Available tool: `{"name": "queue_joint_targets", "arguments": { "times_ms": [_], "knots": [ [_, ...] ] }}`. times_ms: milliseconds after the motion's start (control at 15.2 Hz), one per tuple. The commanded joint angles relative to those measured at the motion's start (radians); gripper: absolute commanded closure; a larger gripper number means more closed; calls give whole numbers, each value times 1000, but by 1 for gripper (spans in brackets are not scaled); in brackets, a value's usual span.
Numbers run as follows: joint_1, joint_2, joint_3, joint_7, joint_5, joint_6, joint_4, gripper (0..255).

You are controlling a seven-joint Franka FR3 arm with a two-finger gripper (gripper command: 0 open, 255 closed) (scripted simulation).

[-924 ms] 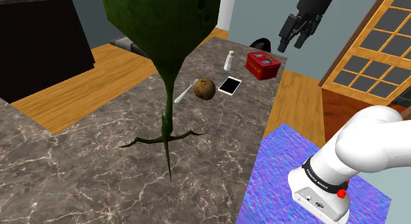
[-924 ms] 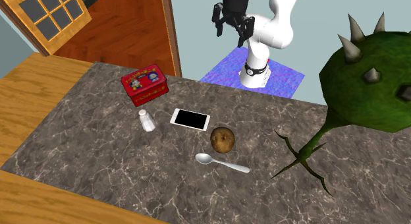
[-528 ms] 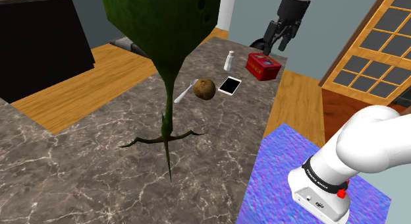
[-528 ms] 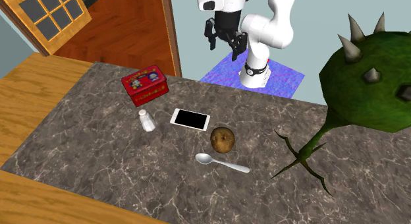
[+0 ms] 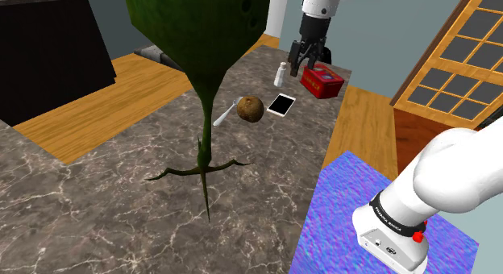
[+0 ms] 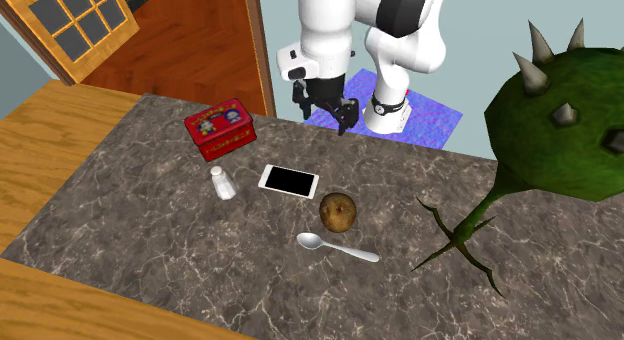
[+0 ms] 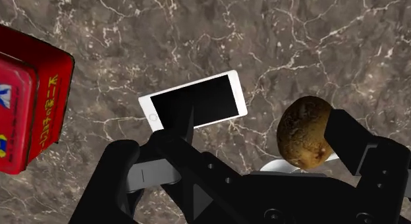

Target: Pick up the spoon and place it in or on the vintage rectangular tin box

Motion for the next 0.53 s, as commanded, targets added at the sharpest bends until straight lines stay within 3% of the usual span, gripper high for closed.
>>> {"name": "queue_joint_targets", "arguments": {
  "times_ms": [0,462],
  "knots": [
    [10,87,5,-17,3,18,55,0],
    [39,365,27,-74,5,68,233,0]
  ]
}}
